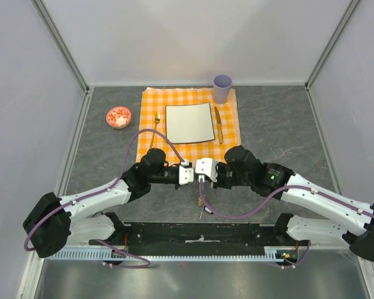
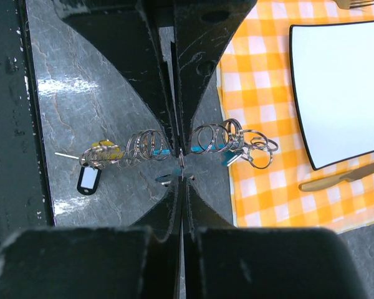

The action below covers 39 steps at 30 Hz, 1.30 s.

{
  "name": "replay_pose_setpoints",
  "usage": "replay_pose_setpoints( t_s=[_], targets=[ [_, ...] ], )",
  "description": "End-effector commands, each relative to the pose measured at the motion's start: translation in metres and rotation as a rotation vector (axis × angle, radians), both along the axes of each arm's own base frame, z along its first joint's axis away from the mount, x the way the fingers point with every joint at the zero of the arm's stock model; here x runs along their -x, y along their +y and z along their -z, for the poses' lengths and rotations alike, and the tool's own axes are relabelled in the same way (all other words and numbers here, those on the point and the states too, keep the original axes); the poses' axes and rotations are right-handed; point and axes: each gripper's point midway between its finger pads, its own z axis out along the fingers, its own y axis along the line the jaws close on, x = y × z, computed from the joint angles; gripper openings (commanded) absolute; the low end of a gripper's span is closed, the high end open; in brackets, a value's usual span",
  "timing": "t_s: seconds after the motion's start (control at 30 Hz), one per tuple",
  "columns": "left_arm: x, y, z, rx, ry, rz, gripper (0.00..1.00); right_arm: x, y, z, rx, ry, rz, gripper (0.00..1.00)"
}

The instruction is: Put the keys on the keyring

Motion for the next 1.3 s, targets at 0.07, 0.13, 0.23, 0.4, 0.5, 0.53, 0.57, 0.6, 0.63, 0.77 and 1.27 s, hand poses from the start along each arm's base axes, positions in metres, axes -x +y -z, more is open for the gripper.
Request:
replay_pose_setpoints(
  t_s=[0.07, 0.13, 0.23, 0.4, 0.5, 0.53, 0.57, 0.6, 0.63, 0.77, 1.27],
  targets=[
    [-0.003, -0.009, -0.033, 0.084, -0.094, 0.022, 0.02, 0.0, 0.005, -0.012, -0.047, -0.016, -0.001, 0.0],
    [-0.002, -0.009, -0.033, 0.085, -0.09, 0.031, 0.02, 0.0, 0.005, -0.01, -0.045, -0.014, -0.002, 0.0],
    [0.001, -0.009, -0.035, 0.091, -0.091, 0.043, 0.02, -0.001, 0.005, -0.011, -0.044, -0.014, -0.001, 0.0],
    [0.002, -0.009, -0.036, 0.095, -0.09, 0.05, 0.02, -0.001, 0.006, -0.011, -0.046, -0.014, 0.0, 0.0],
    [0.003, -0.009, -0.037, 0.096, -0.092, 0.055, 0.02, -0.001, 0.006, -0.011, -0.045, -0.015, 0.001, 0.0],
    [0.003, -0.009, -0.037, 0.098, -0.093, 0.056, 0.02, -0.001, 0.006, -0.011, -0.045, -0.015, 0.001, 0.0],
    [0.004, -0.009, -0.038, 0.099, -0.091, 0.057, 0.02, -0.001, 0.006, -0.011, -0.045, -0.015, 0.001, 0.0],
    [0.004, -0.01, -0.037, 0.099, -0.091, 0.06, 0.02, -0.001, 0.005, -0.01, -0.045, -0.015, 0.001, 0.0],
    [0.004, -0.009, -0.037, 0.099, -0.09, 0.062, 0.02, -0.001, 0.006, -0.01, -0.045, -0.013, 0.0, 0.0],
    [0.005, -0.01, -0.038, 0.103, -0.092, 0.064, 0.02, 0.0, 0.007, -0.011, -0.05, -0.011, -0.004, 0.0],
    [0.0, -0.009, -0.036, 0.101, -0.097, 0.034, 0.02, 0.001, 0.006, -0.012, -0.055, -0.008, -0.008, 0.0]
  ],
)
